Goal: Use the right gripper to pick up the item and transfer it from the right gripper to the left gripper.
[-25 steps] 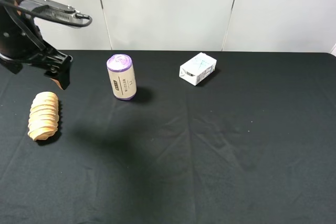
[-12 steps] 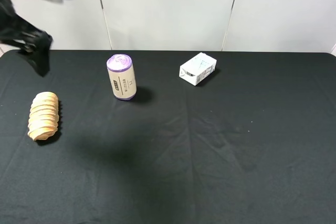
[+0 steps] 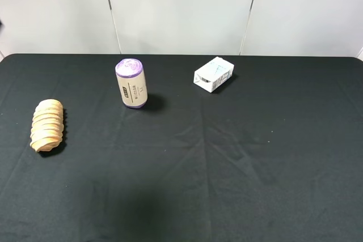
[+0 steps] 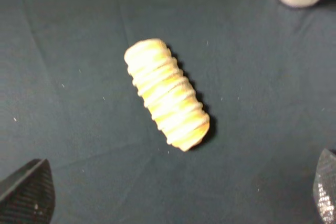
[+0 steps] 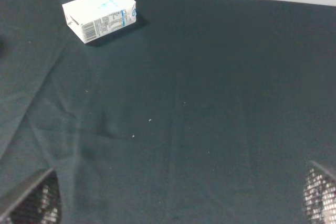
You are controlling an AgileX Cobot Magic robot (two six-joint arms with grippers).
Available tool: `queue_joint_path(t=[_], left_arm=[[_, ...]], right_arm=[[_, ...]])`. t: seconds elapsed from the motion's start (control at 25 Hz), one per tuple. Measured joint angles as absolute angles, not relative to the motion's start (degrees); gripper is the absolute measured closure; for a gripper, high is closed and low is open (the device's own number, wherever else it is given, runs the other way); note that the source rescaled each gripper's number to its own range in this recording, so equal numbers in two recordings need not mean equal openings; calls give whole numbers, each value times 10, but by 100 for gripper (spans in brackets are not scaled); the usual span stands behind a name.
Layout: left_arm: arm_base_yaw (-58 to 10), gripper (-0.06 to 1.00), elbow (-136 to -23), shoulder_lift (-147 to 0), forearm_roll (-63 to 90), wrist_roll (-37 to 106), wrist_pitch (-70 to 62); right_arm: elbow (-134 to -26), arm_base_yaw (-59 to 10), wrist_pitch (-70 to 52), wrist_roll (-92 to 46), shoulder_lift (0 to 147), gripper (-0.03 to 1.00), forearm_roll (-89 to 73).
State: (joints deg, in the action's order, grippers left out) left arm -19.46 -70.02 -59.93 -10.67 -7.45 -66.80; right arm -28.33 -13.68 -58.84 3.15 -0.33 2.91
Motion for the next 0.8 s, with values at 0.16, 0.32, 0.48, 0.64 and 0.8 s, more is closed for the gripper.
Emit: queue_joint_path(t=[0.16, 0.32, 0.48, 0.64, 0.8], left_arm=[[-195, -5, -700, -525, -107, -74, -668], [-195, -5, -698, -454, -107, -74, -668], [-195, -5, -667, -367, -101, -74, -668], [-195, -4, -598, -269, -100, -74, -668], [-195, -4, -524, -158, -96, -74, -668]], right_arm=[[-283, -137, -588, 31, -3, -3, 29], [-283, -137, -588, 31, -3, -3, 29], [-283, -137, -588, 31, -3, -3, 29], [-283, -137, -588, 31, -3, -3, 29], [-283, -137, -588, 31, -3, -3, 29]])
